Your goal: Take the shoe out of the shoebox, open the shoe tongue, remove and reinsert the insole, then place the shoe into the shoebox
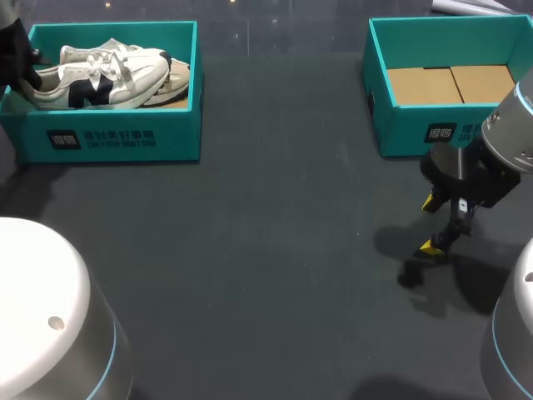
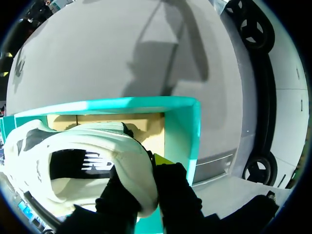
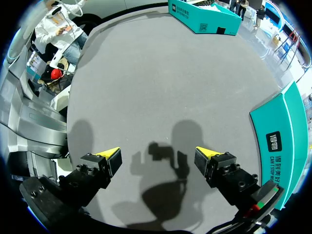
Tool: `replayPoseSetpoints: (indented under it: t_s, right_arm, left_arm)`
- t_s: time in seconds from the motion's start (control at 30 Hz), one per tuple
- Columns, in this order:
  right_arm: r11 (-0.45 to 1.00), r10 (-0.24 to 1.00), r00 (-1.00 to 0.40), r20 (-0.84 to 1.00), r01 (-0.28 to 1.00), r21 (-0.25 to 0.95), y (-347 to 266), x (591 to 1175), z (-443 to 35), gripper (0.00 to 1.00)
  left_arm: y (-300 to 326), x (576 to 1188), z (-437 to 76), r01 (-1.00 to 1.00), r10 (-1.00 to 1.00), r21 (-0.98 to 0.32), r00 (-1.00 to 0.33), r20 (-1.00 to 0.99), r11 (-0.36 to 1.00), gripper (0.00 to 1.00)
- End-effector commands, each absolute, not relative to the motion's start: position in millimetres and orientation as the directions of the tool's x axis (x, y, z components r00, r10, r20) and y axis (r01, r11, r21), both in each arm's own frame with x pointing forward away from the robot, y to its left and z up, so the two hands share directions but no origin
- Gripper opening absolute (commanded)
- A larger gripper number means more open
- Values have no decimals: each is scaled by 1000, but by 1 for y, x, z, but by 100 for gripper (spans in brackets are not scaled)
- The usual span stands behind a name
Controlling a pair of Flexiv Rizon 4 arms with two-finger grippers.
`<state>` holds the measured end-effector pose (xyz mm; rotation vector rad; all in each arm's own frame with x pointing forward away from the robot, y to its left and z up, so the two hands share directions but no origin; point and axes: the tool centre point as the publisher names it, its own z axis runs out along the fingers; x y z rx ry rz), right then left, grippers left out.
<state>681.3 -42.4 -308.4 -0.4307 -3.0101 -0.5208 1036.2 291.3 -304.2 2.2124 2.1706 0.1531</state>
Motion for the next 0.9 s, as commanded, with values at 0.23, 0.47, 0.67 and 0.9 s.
replayPoseSetpoints:
  t_s: [0.23, 0.47, 0.67, 0.9]
  right_arm:
    - [905, 264, -959, 100, 282, 320, -42, 680, -309, 100]
    - [905, 264, -959, 100, 282, 320, -42, 680, -309, 100]
    - [905, 264, -959, 100, 282, 320, -42, 680, -309, 100]
    - [905, 264, -959, 100, 282, 320, -42, 680, -309, 100]
  left_arm:
    - [294, 1037, -270, 995, 1000, 95, 24, 19, -25, 0]
    - [295, 1040, -241, 992, 999, 125, -1, 50, -6, 0]
    - [298, 1041, -214, 989, 997, 146, -10, 71, -1, 0]
    - [302, 1040, -177, 991, 996, 132, -32, 87, 21, 0]
